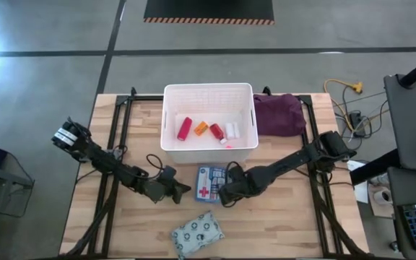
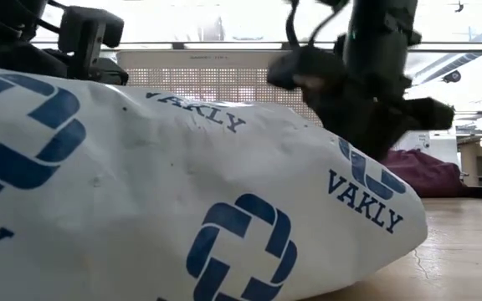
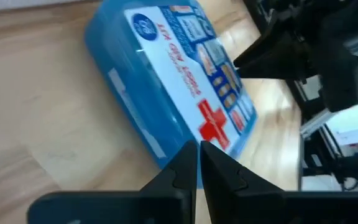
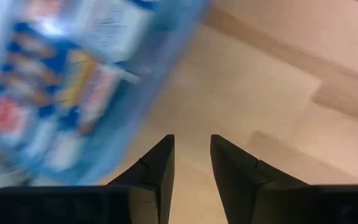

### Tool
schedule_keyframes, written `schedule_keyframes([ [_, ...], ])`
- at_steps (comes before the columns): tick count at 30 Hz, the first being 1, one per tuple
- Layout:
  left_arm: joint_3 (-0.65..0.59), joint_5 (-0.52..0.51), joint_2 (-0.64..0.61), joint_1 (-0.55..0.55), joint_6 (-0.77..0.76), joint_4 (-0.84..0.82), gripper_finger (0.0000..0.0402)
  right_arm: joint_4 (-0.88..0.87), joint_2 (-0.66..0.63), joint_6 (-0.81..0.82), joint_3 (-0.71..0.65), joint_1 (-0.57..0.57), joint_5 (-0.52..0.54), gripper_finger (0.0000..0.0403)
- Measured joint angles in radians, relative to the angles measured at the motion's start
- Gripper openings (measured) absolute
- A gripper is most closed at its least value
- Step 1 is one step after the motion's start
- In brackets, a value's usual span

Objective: Pick & place medical supplies in basket/bin
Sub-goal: Put the blue first aid kit into the white bin

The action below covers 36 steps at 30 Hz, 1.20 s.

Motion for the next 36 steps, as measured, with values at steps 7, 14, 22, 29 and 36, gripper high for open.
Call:
schedule_keyframes([
  [7, 0.003, 0.017, 0.001, 0.022, 0.009, -0.011, 0.0003, 0.121, 0.0, -0.001, -0.083, -0.034, -0.015, 0.0108],
  [14, 0.024, 0.034, 0.001, 0.055, 0.045, -0.066, 0.0003, 0.156, -0.003, -0.031, -0.087, -0.049, 0.0, 0.0106],
  [22, 0.01, 0.036, 0.001, 0.053, -0.058, -0.262, 0.0003, 0.047, -0.049, -0.104, 0.021, -0.022, 0.012, 0.0122],
  [29, -0.002, 0.036, 0.001, 0.06, -0.061, -0.24, 0.0003, 0.072, -0.03, -0.137, 0.076, -0.057, 0.076, 0.0099],
  [36, 0.0, 0.036, 0.0, 0.06, -0.061, -0.235, 0.0003, 0.145, 0.038, -0.126, 0.055, -0.059, 0.012, 0.0079],
])
